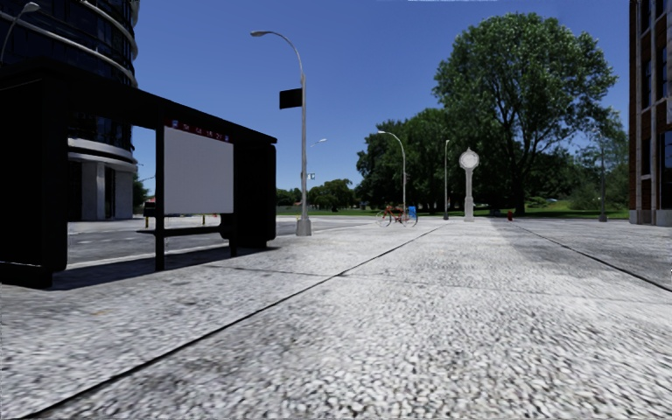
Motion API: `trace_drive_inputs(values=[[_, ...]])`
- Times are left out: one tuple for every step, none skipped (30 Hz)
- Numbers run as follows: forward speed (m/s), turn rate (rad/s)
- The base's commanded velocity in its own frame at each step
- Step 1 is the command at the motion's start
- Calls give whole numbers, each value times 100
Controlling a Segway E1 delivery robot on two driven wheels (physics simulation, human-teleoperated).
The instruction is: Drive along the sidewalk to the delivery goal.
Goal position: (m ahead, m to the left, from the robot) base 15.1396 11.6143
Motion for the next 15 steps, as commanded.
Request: trace_drive_inputs(values=[[194, -35], [195, -35], [195, -35], [197, -35], [200, -35], [200, -35], [200, -35], [200, -35], [200, -35], [200, -35], [200, -35], [200, -35], [200, -35], [200, -35], [200, -35]])
